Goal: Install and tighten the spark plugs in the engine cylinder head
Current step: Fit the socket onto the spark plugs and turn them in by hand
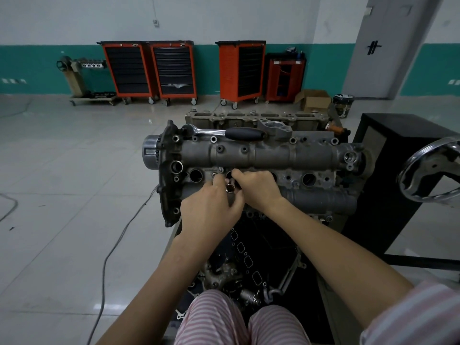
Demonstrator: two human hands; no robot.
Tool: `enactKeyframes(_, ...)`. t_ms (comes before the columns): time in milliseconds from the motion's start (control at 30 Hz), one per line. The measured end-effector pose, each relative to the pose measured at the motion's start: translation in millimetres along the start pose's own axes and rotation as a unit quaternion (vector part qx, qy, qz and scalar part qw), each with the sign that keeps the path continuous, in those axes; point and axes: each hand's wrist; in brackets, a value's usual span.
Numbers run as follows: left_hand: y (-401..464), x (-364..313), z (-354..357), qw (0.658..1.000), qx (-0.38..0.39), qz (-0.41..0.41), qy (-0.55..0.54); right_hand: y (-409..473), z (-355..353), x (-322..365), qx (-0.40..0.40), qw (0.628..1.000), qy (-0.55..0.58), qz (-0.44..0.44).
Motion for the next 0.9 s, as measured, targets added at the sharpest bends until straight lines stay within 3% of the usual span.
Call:
enactKeyframes(300,4.1,0.4,-1.6,0.997,-0.04,-0.013,0.059,1.2,-3.1,3.4,-0.006,1.0,0.02,0.015)
enactKeyframes(600,0.9,-0.1,-0.9,0.999,-0.026,0.011,0.024,0.2,-1.3,2.1,0.017,1.0,0.01,0.015)
enactKeyframes(733,0.9,1.2,0.8,0.999,-0.011,-0.021,0.021,-0.8,0.2,-0.5,0.001,1.0,0.013,0.001)
enactKeyframes(900,2.2,-2.7,2.1,0.998,-0.028,-0.003,0.052,-0.2,-2.0,0.8,-0.031,0.999,0.034,0.001)
Point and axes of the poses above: each hand's wrist, its own y-axis towards the middle knuckle, its own z-axis out of the palm, x = y × z, and after that the axes turned 2 degrees about x, right-handed
